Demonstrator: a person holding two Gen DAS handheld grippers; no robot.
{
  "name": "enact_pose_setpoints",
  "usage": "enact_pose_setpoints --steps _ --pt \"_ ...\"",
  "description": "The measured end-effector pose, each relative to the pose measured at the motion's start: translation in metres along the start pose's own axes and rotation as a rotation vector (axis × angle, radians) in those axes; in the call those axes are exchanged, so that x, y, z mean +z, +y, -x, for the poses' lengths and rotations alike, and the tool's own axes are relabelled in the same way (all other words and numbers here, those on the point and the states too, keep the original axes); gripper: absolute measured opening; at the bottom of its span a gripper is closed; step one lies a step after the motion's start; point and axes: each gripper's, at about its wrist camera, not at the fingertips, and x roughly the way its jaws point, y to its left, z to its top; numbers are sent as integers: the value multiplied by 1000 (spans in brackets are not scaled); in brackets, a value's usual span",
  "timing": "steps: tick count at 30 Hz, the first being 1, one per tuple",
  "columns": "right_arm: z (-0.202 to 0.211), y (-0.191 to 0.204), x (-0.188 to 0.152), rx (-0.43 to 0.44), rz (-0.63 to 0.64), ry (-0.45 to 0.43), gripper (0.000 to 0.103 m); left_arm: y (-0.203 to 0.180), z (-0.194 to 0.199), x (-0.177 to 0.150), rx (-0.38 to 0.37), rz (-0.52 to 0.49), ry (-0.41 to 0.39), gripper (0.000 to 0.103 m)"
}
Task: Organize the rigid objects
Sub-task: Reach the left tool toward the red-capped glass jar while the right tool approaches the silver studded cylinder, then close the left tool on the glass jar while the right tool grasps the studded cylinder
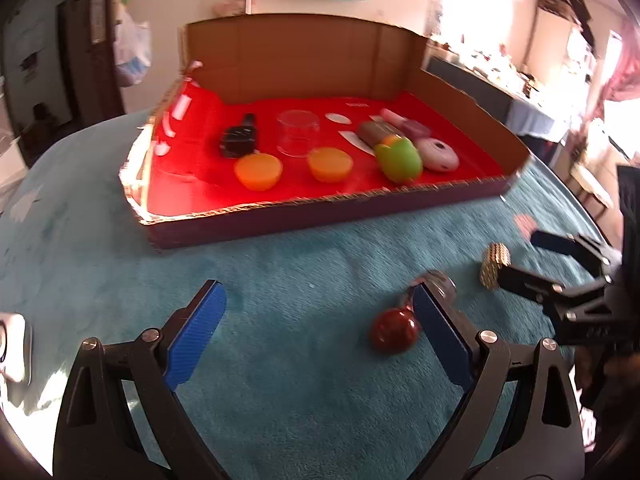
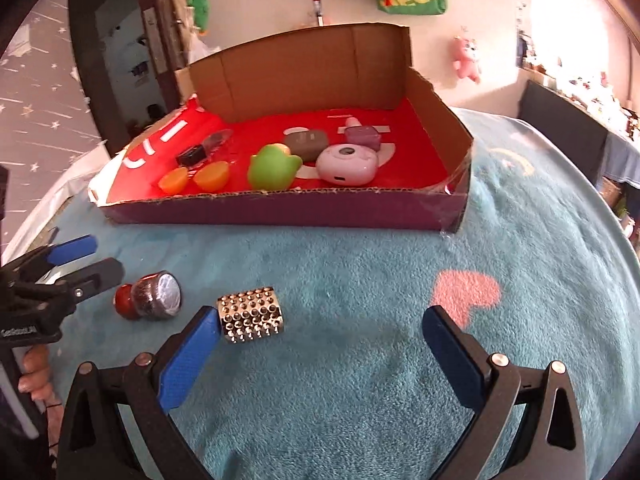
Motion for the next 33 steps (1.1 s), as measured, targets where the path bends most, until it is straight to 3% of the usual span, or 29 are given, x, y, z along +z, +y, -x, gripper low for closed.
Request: enact_pose_setpoints --steps 6,13,16,25,30,33 --pt "-3 2 2 68 35 19 96 -13 -3 -6 -59 -68 39 95" --pt "-5 13 3 111 88 22 90 -27 -11 -4 -95 -124 67 79" --pt "-6 15 3 111 100 23 88 -31 -18 -1 -108 -133 78 78" --pt "-7 12 4 108 83 23 88 -29 -34 7 10 -116 81 75" --pt "-7 15 5 114 86 22 87 -27 -31 6 18 -106 76 74" --pt "-9 21 6 101 102 24 79 -26 -31 6 14 -92 77 66"
